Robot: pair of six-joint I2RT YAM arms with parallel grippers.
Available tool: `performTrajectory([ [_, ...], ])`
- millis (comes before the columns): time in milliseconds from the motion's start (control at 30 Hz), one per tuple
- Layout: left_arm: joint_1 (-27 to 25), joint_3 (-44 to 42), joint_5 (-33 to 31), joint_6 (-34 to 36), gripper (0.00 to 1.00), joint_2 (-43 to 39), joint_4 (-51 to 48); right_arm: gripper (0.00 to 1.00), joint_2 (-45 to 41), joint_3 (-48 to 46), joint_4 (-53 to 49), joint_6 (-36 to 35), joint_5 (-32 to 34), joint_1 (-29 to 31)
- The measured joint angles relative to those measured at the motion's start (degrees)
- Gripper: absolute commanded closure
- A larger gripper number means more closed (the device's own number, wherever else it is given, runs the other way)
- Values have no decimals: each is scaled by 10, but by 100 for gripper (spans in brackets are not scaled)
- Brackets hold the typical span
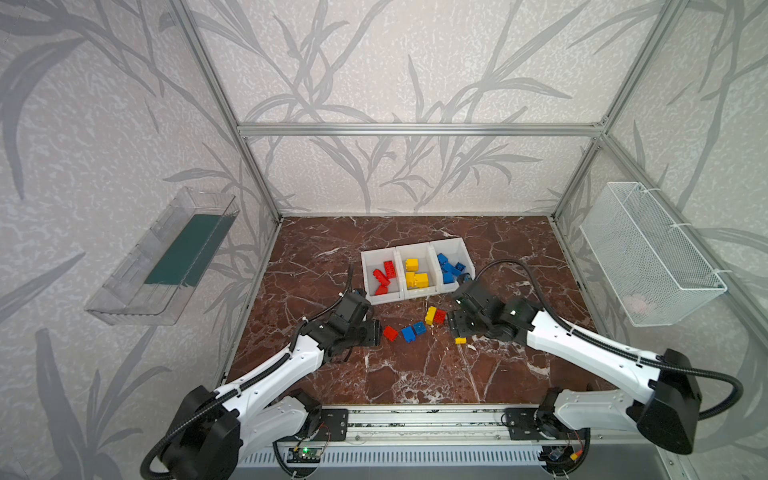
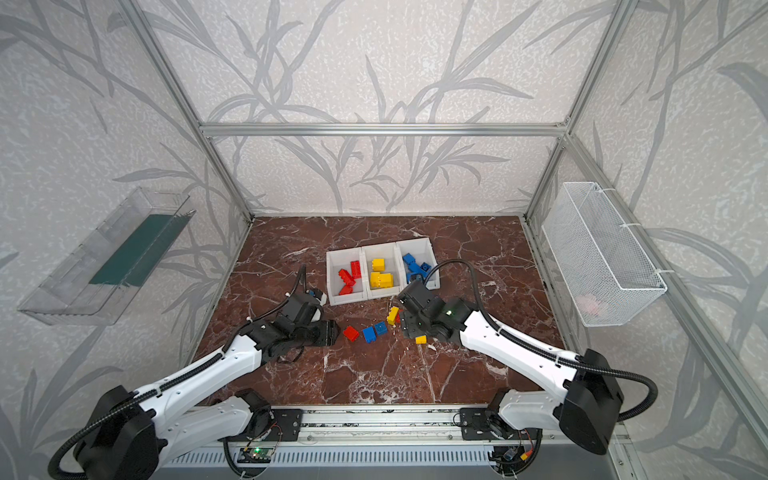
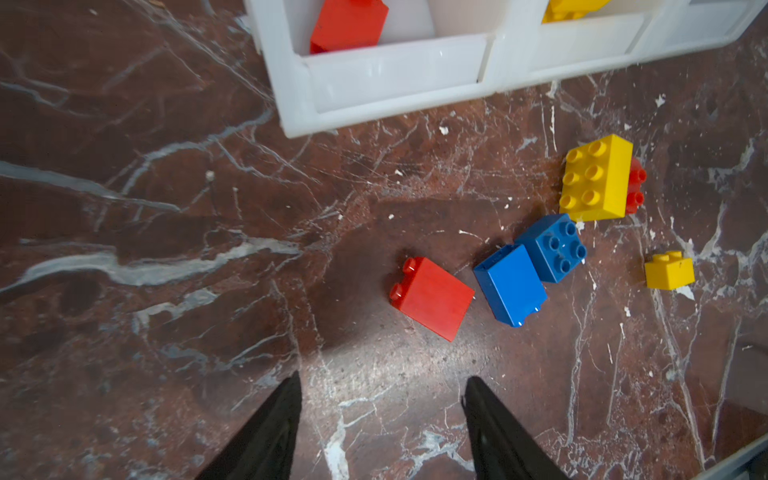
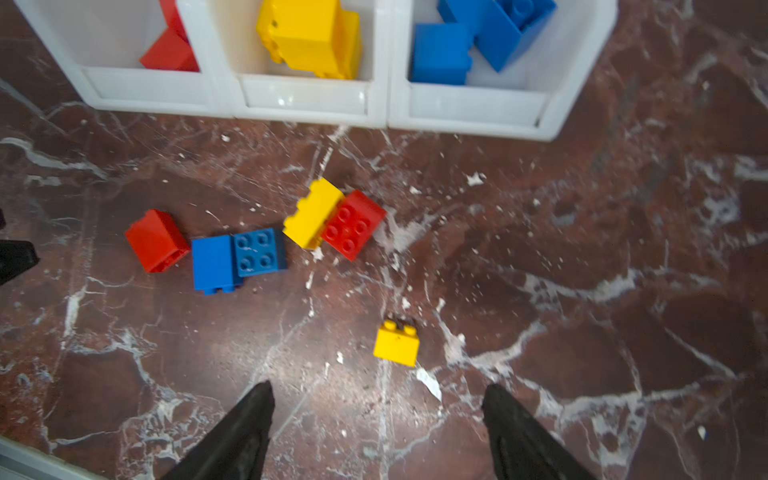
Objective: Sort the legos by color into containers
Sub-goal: 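Move the left gripper over a red 2x2 brick while the right arm withdraws, then grasp the red 2x2 brick with the left gripper and lift it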
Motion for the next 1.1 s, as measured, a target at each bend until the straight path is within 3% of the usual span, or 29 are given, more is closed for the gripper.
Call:
performTrajectory([
  [200,-5,0,56,-16,34,69,54,20,-110,-75,-5,62,25,0],
  [500,-11,0,98,-40,34,147,106,20,-167,-111,-25,108,37,0],
  [867,-11,57,101,-33,35,222,129,21,-182,-119,-26,132,40,0],
  [1100,-14,76,72,-9,39,238,117,21,-182,-119,-26,136,39,0],
])
